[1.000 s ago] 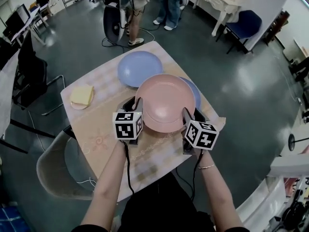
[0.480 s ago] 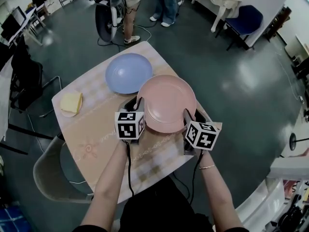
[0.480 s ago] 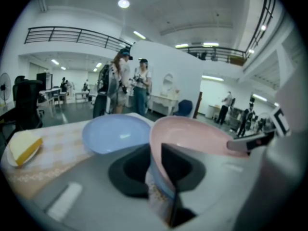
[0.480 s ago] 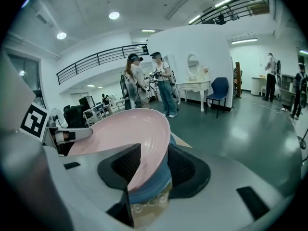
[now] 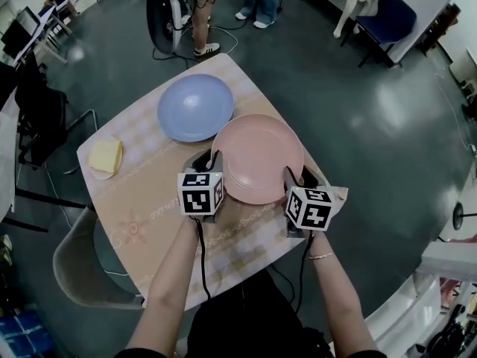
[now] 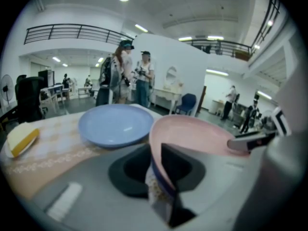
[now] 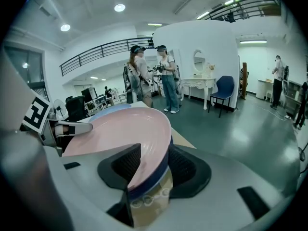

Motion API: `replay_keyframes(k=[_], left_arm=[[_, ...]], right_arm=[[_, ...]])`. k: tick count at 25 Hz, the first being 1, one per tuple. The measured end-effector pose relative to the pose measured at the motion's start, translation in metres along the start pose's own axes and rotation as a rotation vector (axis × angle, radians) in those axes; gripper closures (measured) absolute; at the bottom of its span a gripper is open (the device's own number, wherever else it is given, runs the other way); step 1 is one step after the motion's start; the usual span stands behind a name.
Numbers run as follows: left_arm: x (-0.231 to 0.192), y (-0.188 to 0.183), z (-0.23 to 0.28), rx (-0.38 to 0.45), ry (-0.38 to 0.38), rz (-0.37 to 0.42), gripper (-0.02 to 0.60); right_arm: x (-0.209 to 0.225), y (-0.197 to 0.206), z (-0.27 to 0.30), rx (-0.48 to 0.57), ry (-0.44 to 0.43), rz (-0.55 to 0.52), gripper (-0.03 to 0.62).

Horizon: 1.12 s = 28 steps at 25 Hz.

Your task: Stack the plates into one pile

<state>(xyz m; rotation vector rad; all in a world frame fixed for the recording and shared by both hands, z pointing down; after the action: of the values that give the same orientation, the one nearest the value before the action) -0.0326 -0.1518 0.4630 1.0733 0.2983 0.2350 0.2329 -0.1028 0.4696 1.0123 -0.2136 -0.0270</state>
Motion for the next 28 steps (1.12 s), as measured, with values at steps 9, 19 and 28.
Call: replay_keyframes(k=[9,19,28], left_arm=[[0.0,0.016,0.011,-0.045,-0.016,0.014,0.507],[0.001,0.019,0.012,-0.055,-0.014,0.01,0.5],[0.0,0.016,0.004,-0.042,-0.02,0.01,0.48]], right_arm=[[0.002,0.008,0.007,-0.011,0.014,-0.043,0.418],[0.002,0.008,0.007,-0.006,0.009,-0.06,0.396],[0.001,0.003,0.003,0.023,0.0,-0.074,0.381]])
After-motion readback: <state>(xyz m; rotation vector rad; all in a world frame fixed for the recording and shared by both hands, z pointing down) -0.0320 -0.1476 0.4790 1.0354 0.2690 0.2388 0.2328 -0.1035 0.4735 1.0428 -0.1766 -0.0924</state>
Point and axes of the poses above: the fingertips, and each gripper's own axes: z forward along the fingers, x to its right, y out of its underside, the point moved 10 cm from there along -z, backward along the fingers, and after that the axes turned 7 degrees about x, right-handed, at the moved point
